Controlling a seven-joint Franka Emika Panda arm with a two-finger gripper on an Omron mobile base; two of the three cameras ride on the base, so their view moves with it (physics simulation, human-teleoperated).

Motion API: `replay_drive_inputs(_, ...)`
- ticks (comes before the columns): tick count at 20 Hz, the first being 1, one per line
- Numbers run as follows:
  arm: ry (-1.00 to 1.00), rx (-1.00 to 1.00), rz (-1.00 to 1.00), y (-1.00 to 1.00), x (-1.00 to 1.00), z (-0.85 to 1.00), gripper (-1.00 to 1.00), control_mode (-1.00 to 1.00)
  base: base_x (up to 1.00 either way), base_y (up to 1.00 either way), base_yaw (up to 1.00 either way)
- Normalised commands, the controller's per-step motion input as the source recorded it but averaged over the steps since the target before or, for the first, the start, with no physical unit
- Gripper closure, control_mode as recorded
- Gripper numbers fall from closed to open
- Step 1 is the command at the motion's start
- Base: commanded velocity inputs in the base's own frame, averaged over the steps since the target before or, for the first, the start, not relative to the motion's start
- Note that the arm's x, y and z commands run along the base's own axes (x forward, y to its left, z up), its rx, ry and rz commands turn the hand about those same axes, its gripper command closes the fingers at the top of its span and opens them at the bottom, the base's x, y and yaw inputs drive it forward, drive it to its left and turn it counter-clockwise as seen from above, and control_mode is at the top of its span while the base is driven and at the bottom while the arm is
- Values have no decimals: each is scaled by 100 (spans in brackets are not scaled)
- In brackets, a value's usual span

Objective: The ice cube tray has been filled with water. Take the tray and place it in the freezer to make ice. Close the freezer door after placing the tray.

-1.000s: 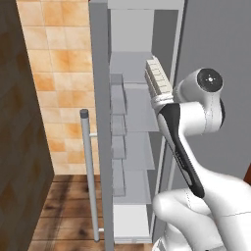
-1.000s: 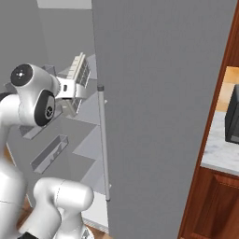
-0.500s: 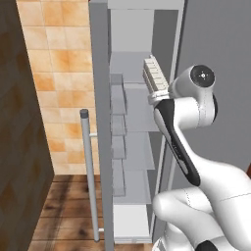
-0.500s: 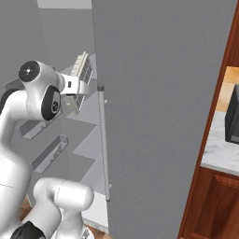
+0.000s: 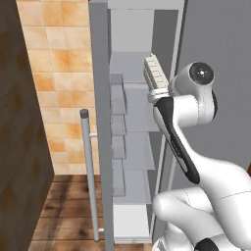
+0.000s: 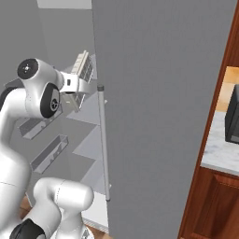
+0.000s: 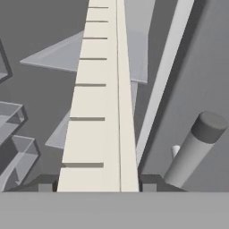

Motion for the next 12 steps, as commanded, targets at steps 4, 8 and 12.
replay_drive_inputs(4, 0, 0, 0, 2, 0, 13, 100, -100, 0, 0, 0)
replay_drive_inputs(8, 0, -3, 0, 0, 0, 6, 100, -100, 0, 0, 0)
replay_drive_inputs(12, 0, -9, 0, 0, 0, 5, 100, -100, 0, 0, 0)
